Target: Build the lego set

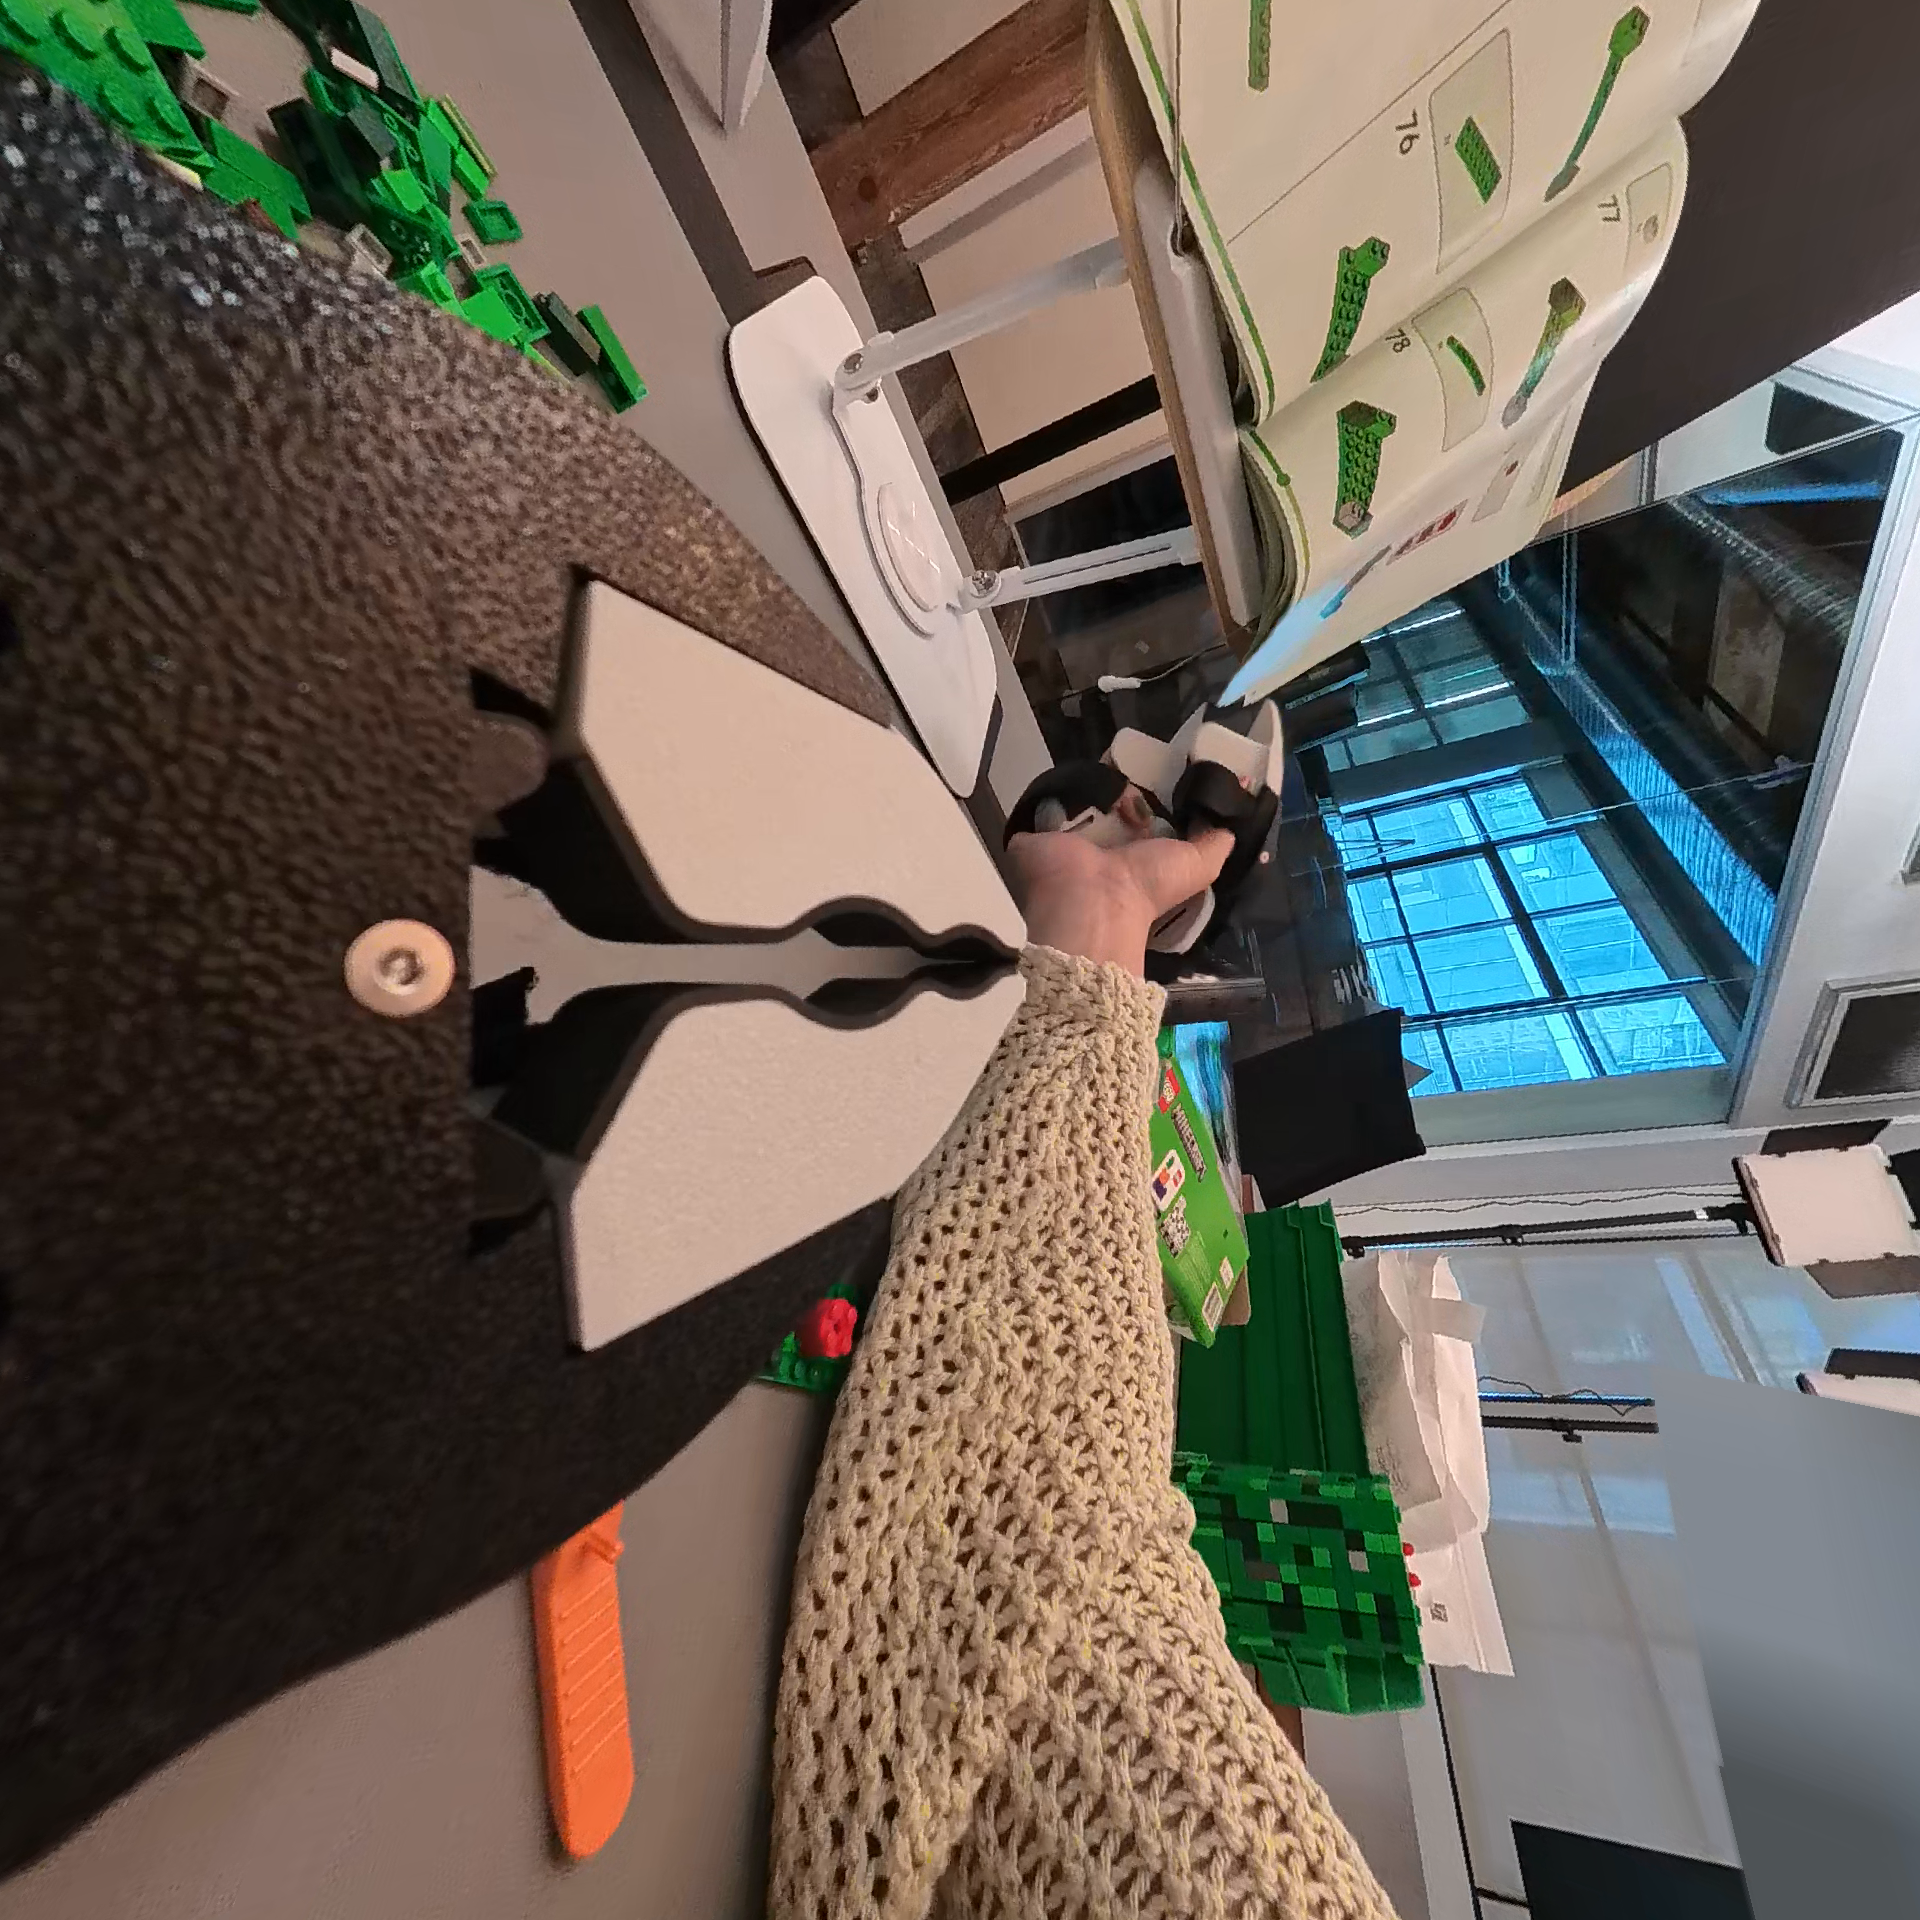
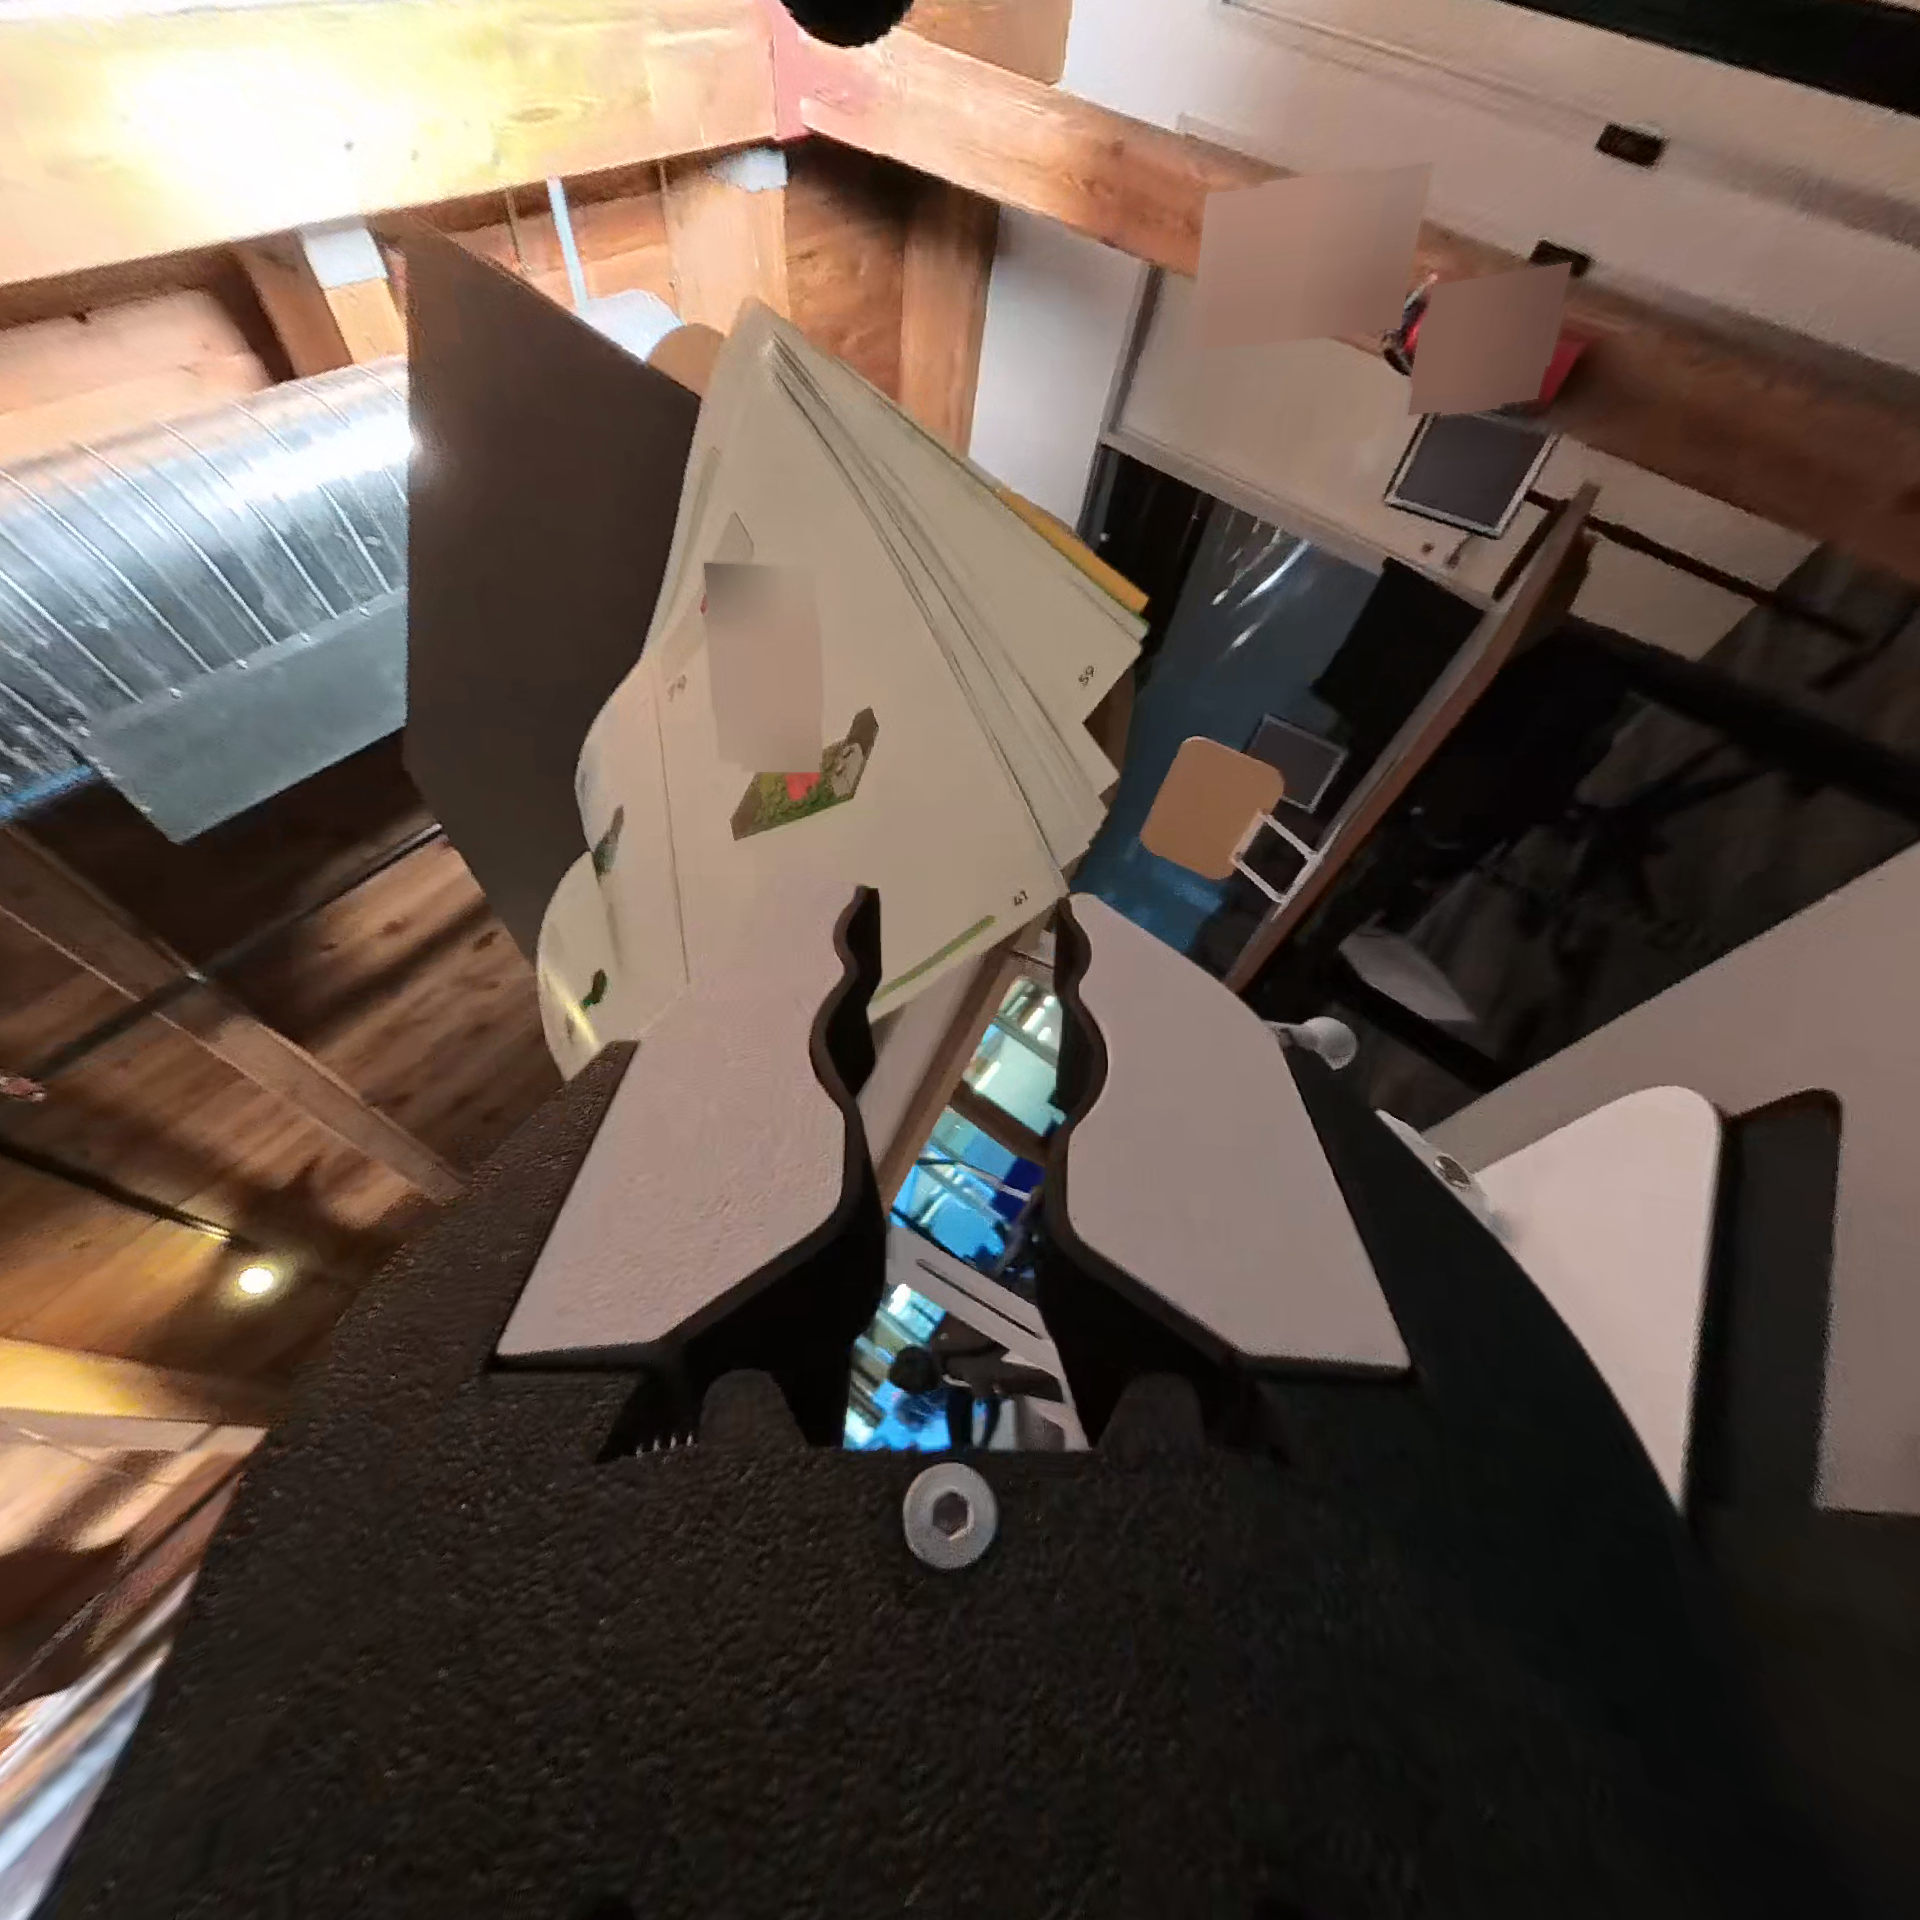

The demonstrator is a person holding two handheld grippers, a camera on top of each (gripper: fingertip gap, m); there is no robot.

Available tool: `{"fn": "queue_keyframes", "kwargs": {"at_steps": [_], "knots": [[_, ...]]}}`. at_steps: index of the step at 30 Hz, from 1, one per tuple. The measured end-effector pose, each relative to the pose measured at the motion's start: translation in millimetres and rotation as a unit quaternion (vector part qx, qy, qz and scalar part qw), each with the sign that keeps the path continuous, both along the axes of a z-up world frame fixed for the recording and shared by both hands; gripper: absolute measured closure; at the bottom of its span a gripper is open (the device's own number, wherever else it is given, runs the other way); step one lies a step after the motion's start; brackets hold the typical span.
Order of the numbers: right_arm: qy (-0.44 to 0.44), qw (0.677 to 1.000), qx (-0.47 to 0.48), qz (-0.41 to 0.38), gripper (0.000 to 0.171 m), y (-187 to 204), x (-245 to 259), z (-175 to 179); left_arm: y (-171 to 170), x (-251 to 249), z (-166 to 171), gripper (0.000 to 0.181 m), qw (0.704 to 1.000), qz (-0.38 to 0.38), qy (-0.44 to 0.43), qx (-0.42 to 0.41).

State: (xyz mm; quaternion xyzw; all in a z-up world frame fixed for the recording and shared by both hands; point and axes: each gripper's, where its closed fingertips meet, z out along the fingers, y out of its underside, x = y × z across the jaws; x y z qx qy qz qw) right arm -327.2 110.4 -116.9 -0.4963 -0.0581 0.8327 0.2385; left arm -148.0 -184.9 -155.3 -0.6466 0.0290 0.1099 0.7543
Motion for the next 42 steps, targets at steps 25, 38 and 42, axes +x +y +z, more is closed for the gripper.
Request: {"fn": "queue_keyframes", "kwargs": {"at_steps": [25, 38, 42], "knots": [[0.002, 1.0, -0.008, -0.024, 0.161, 4, 5, 12, 1, 1, -1, 0.181, 1.0, -0.001, 0.006, -0.003], [0.059, 0.901, 0.414, -0.119, 0.171, -107, 29, 97, 2, -22, 19, 0.181, 0.997, 0.056, 0.046, 0.003], [0.082, 0.784, 0.596, -0.152, 0.171, -171, 36, 107, 13, -67, 79, 0.158, 0.99, 0.127, 0.059, 0.01]]}}
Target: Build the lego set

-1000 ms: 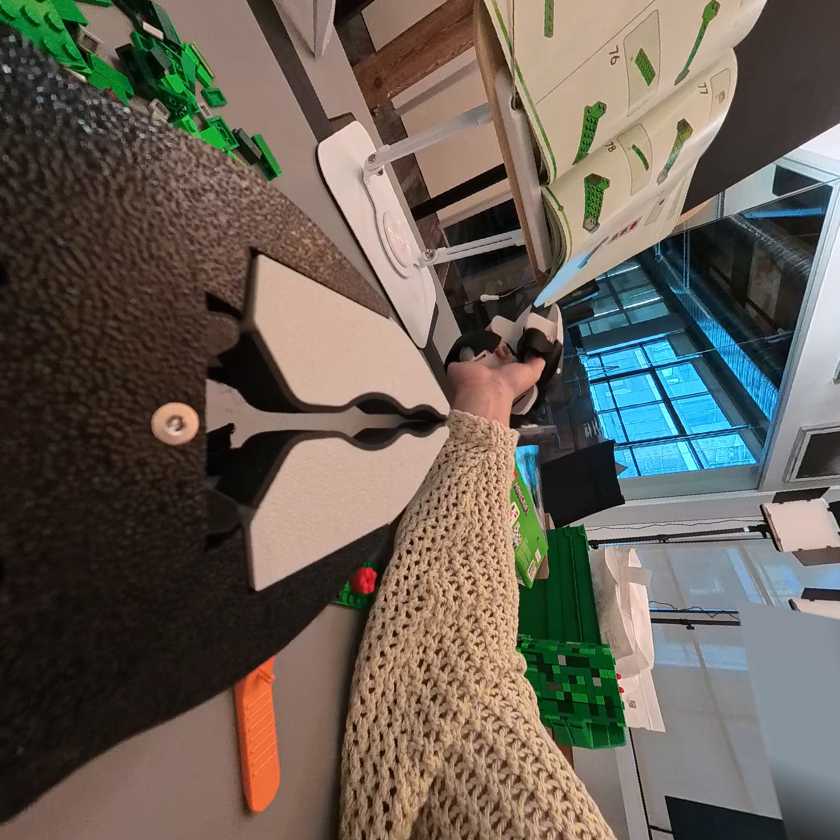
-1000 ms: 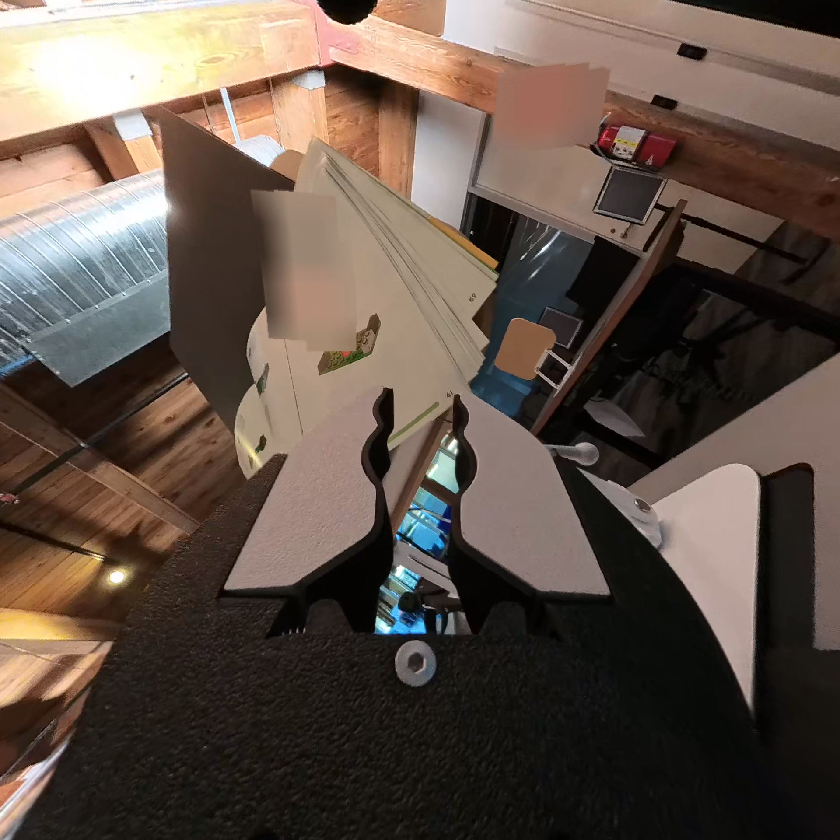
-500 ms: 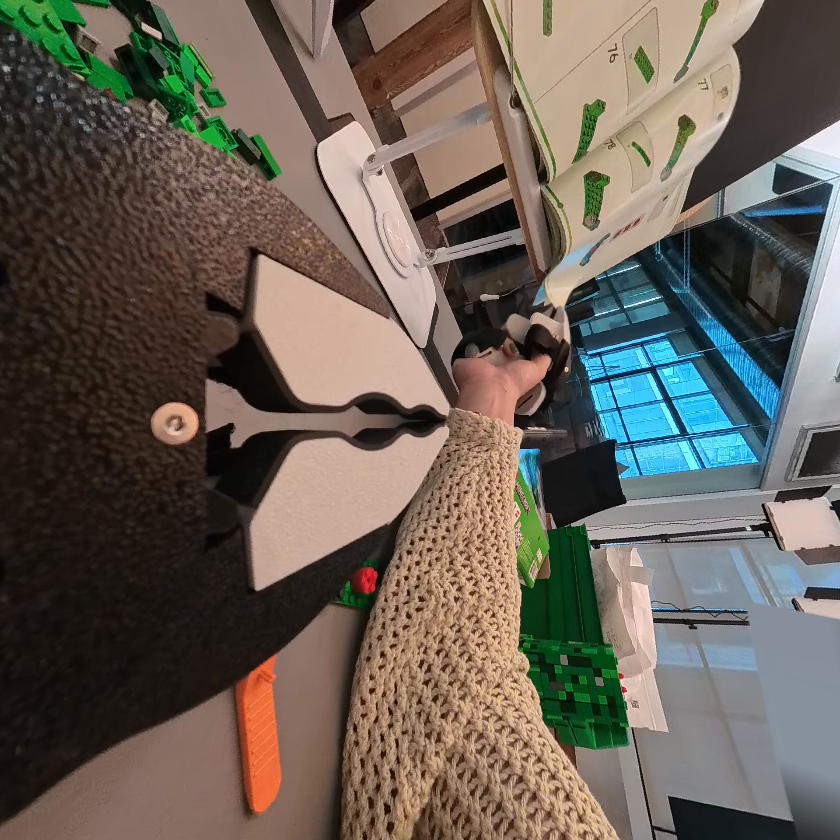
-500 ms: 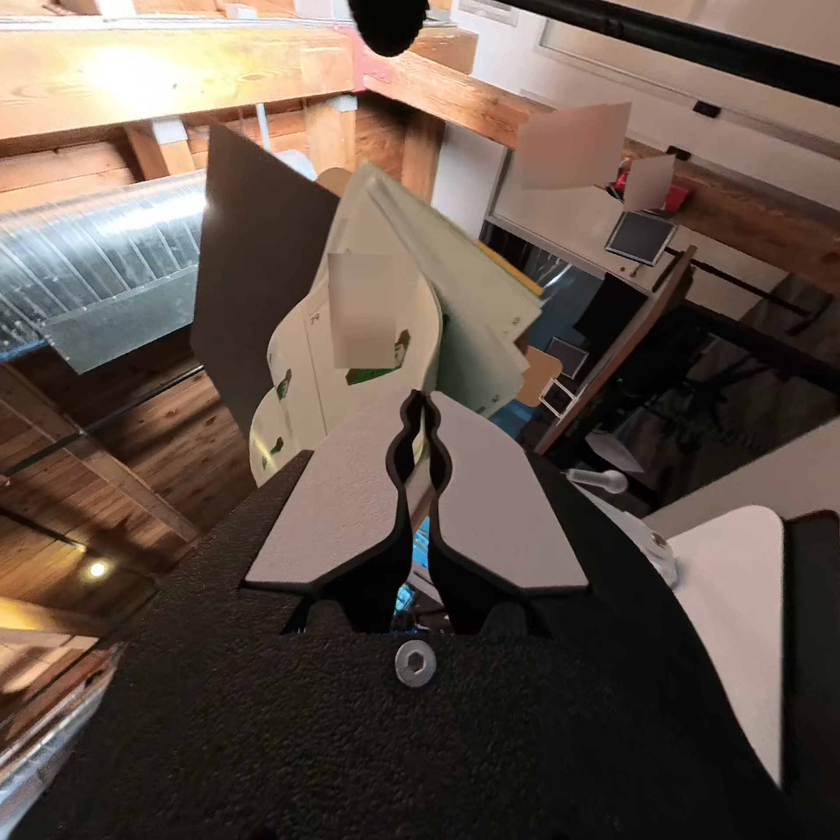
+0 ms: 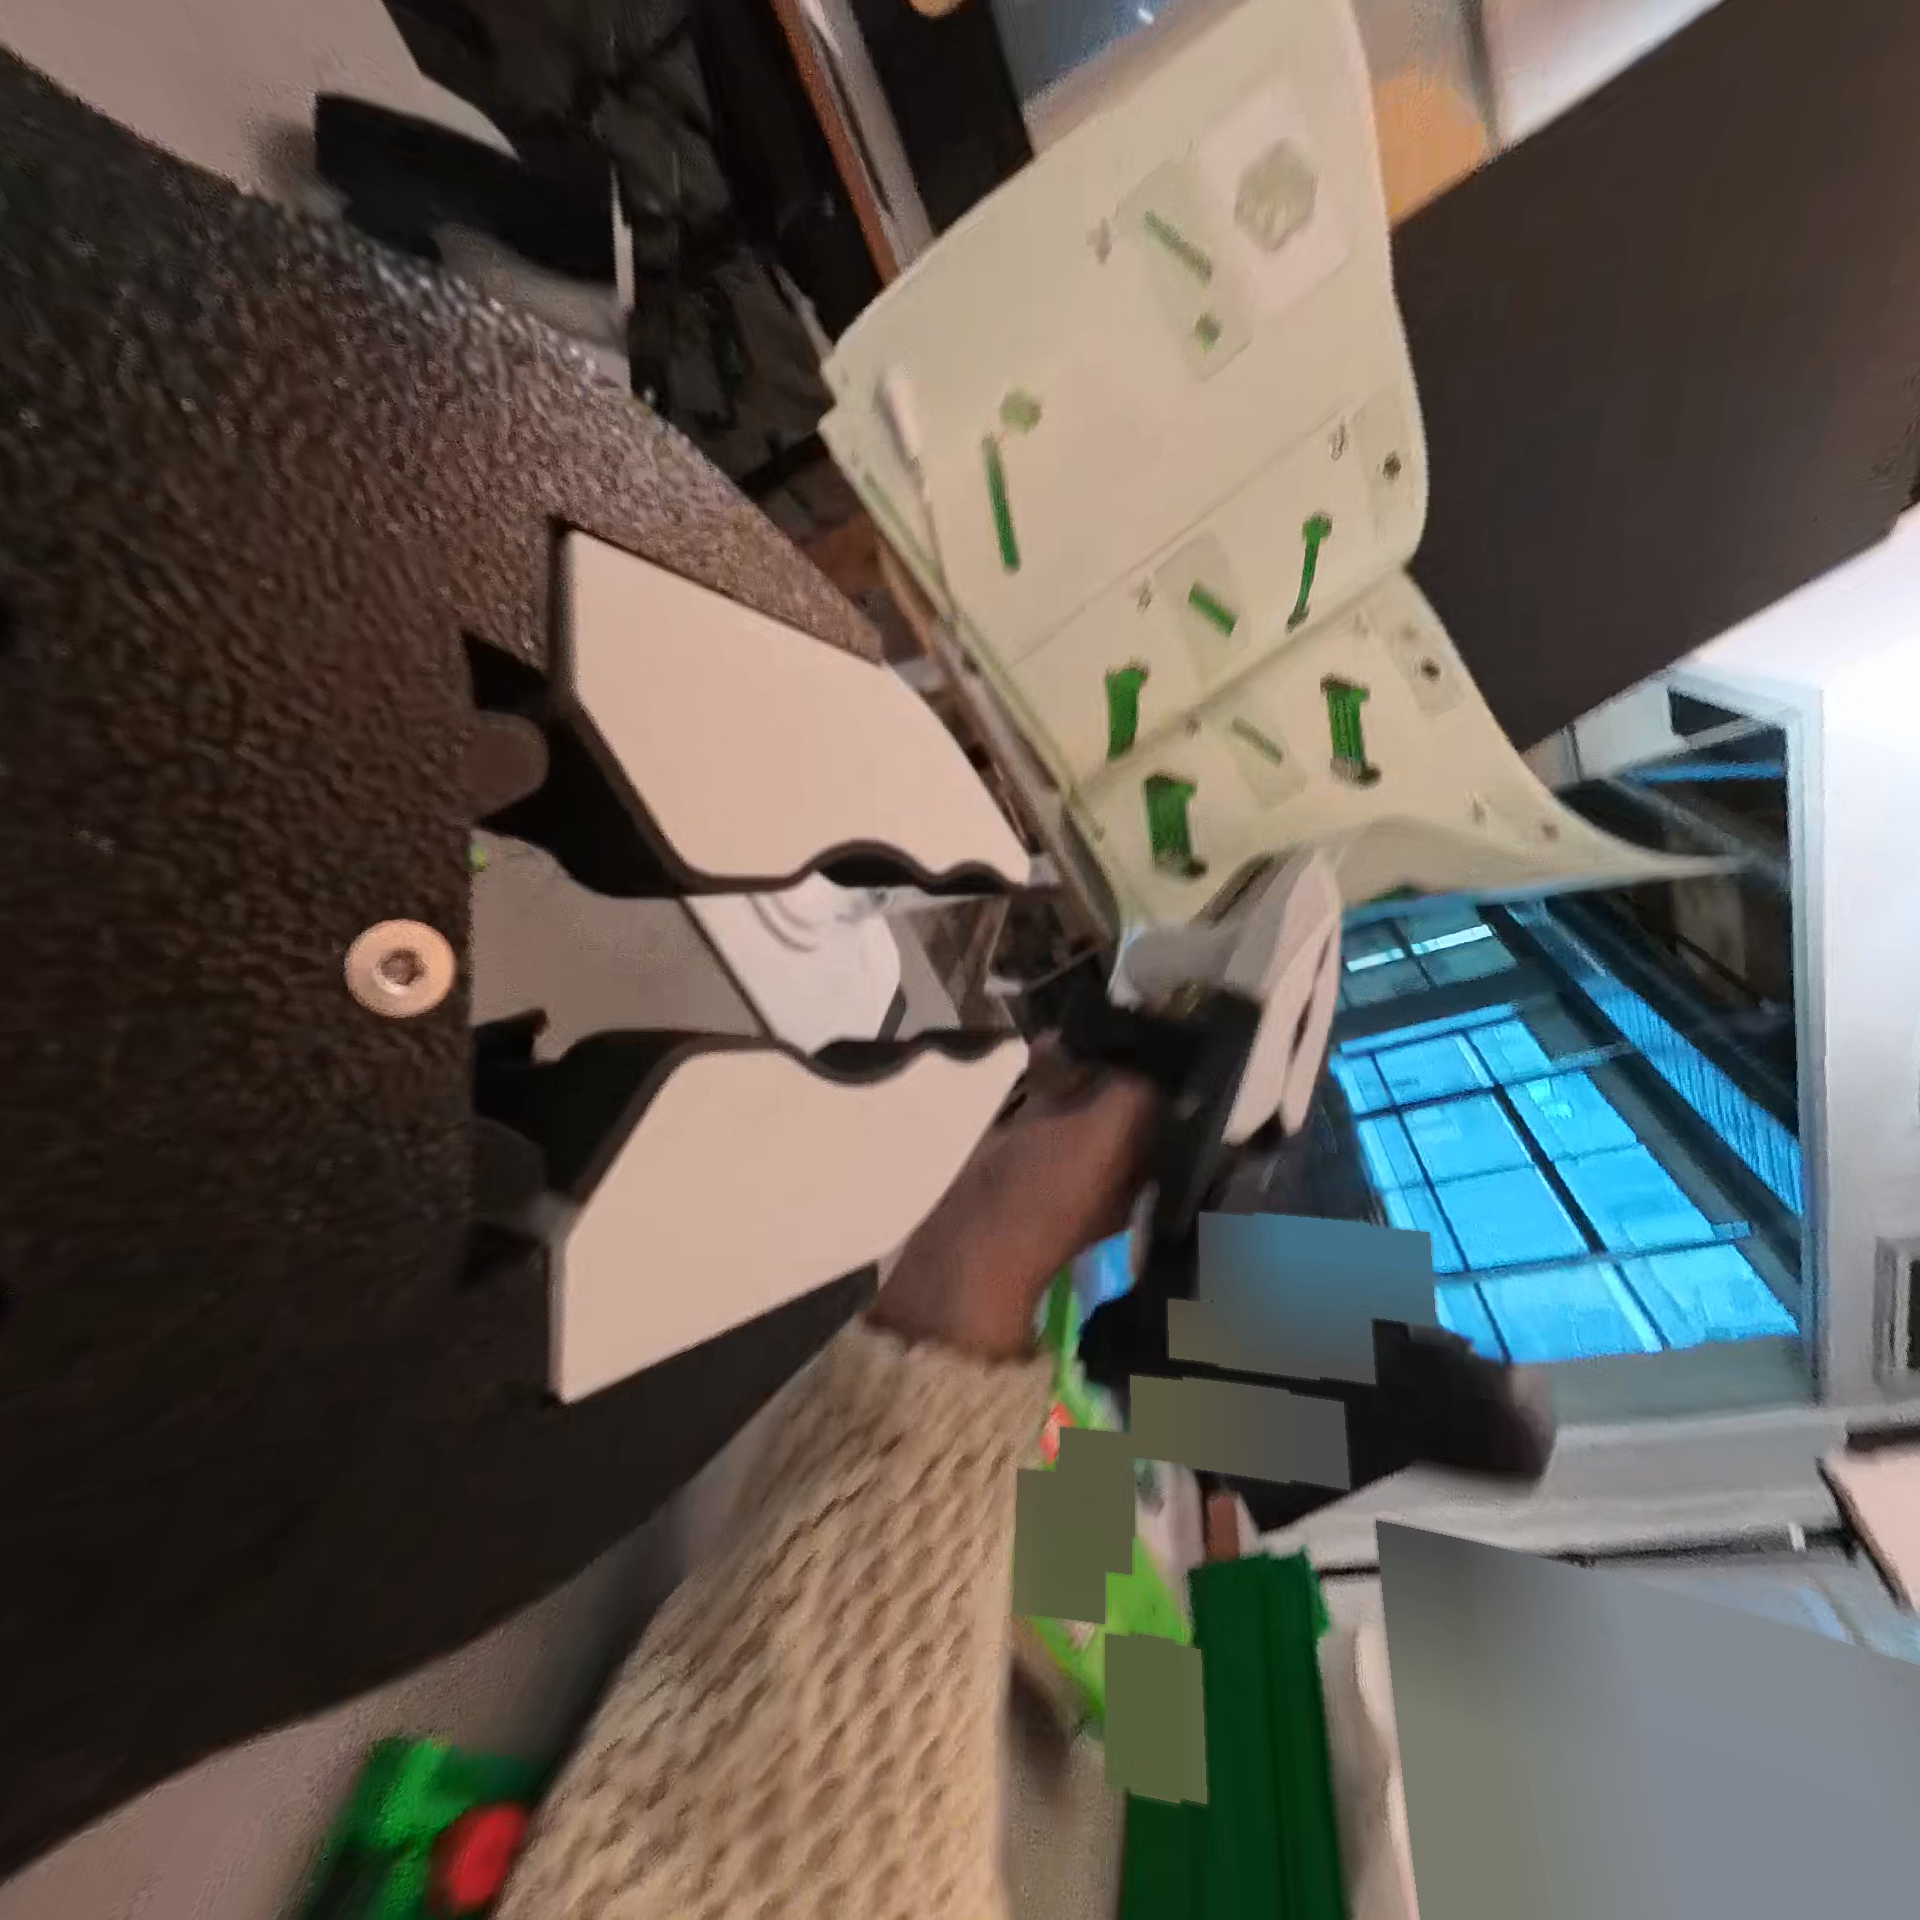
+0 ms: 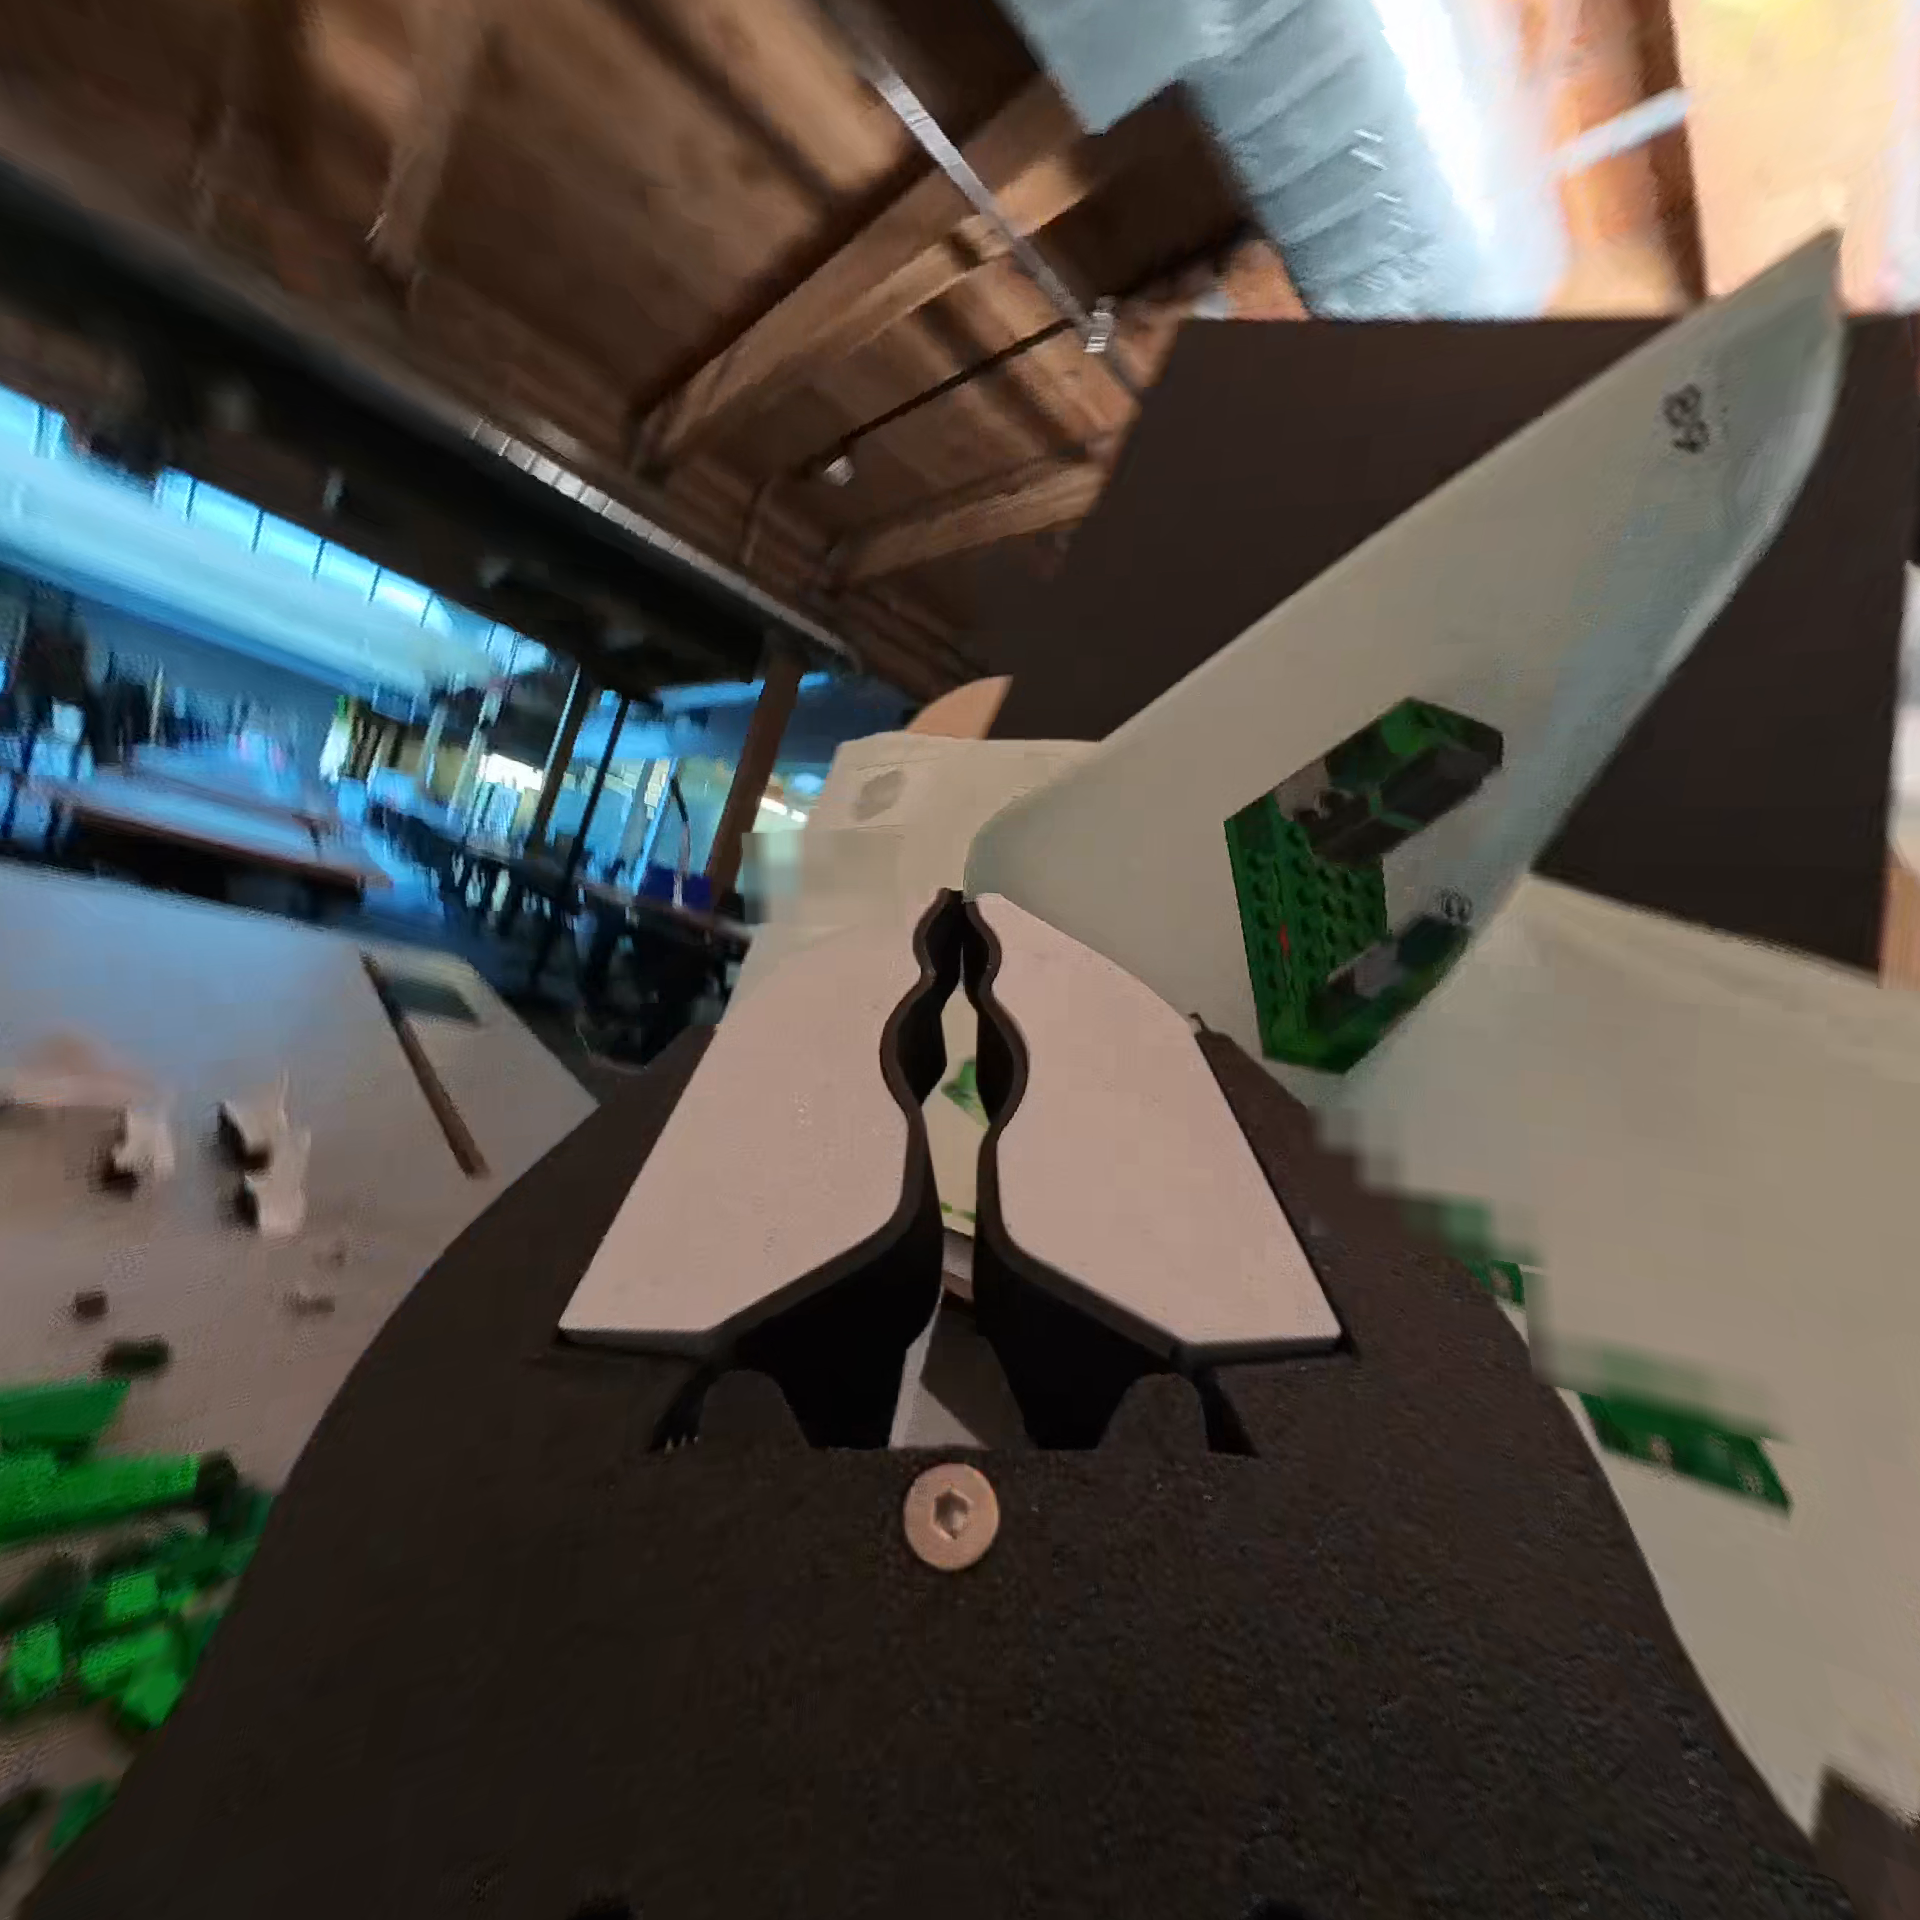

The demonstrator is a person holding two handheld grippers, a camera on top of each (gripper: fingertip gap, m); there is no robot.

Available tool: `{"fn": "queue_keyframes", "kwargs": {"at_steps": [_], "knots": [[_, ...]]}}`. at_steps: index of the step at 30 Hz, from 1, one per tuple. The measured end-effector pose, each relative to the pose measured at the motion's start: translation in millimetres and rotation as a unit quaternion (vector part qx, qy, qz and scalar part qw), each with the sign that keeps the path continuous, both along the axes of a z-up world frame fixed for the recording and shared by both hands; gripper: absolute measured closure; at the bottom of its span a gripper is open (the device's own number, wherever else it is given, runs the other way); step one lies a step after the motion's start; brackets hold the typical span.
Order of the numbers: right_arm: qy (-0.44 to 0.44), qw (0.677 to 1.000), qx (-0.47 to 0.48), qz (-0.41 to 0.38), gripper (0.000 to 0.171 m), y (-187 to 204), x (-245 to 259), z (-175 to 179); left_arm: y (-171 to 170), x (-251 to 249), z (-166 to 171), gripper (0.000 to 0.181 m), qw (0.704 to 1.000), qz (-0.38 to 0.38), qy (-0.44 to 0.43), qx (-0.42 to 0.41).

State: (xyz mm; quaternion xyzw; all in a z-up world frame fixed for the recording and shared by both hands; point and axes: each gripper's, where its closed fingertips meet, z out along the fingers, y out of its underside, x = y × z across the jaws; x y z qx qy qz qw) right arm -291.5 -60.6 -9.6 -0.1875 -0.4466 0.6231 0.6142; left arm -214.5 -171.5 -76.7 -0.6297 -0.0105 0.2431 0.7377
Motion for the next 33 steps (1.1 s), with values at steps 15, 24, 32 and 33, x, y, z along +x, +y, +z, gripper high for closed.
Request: {"fn": "queue_keyframes", "kwargs": {"at_steps": [15, 24, 32, 33], "knots": [[-0.026, 0.965, 0.257, 0.051, 0.171, -63, 12, -26, 33, -81, 70, 0.171, 0.959, -0.195, -0.199, 0.054], [-0.042, 0.959, 0.275, 0.064, 0.171, -68, 10, -34, 41, -75, 58, 0.178, 0.936, -0.252, -0.242, 0.042], [-0.045, 0.957, 0.28, 0.064, 0.171, -70, 9, -36, 41, -74, 58, 0.168, 0.907, -0.302, -0.283, 0.073], [-0.046, 0.956, 0.281, 0.064, 0.171, -70, 9, -37, 41, -76, 59, 0.166, 0.908, -0.298, -0.283, 0.076]]}}
